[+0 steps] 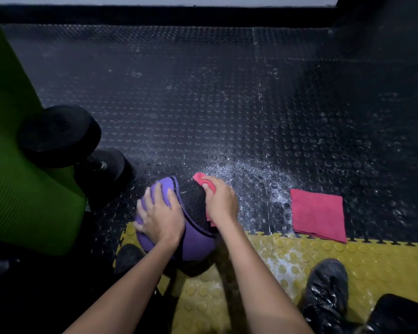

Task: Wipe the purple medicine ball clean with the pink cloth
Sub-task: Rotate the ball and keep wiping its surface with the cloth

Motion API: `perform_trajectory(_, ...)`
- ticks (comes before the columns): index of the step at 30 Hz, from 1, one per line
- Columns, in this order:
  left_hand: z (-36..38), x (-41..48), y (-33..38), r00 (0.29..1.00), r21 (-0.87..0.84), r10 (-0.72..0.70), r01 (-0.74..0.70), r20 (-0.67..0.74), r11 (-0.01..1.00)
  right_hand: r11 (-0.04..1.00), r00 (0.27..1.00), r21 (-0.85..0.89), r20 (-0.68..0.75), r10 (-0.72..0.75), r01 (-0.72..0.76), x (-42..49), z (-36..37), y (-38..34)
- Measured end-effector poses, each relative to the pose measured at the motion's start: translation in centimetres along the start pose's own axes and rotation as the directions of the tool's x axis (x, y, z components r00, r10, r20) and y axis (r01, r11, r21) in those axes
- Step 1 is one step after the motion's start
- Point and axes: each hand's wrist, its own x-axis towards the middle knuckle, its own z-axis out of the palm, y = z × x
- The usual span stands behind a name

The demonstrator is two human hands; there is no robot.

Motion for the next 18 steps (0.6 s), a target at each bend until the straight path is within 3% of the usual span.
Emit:
perform_trajectory(2, 0.1, 0.2, 0.0, 1.0, 0.006, 0.013, -0.013, -0.001, 1.0, 1.0, 1.0, -0.003, -0.014, -0.014, 0.014, -0.8, 0.0, -0.2)
perform_trajectory(7, -0.4, 0.8, -0.9, 0.996, 0.025, 0.089, -0.089, 0.004, 0.996, 0.974, 0.956, -0.02, -0.186, -0.226, 0.227, -6.9, 1.6, -0.1)
perform_trajectory(10, -0.5, 0.4, -1.3, 0.988, 0.046, 0.152, -0.152, -0.006, 0.987, 0.981, 0.978, -0.047, -0.086, -0.192, 0.189, -3.2, 1.2, -1.1)
perform_trajectory(14, 0.1, -0.3, -0.4, 0.985, 0.082, 0.174, -0.174, 0.012, 0.981, 0.999, 0.994, -0.031, 0.11, 0.017, -0.014, 2.9, -0.1, -1.8)
perform_trajectory(16, 0.4, 0.0, -0.1, 0.984, 0.102, 0.179, -0.18, 0.026, 0.978, 0.998, 0.993, -0.015, 0.1, 0.061, -0.06, 2.7, -0.5, -1.6)
perform_trajectory(18, 0.4, 0.6, 0.1, 0.981, 0.108, 0.19, -0.194, 0.04, 0.975, 0.999, 0.999, 0.021, -0.04, -0.036, 0.036, -0.2, 0.0, -0.8)
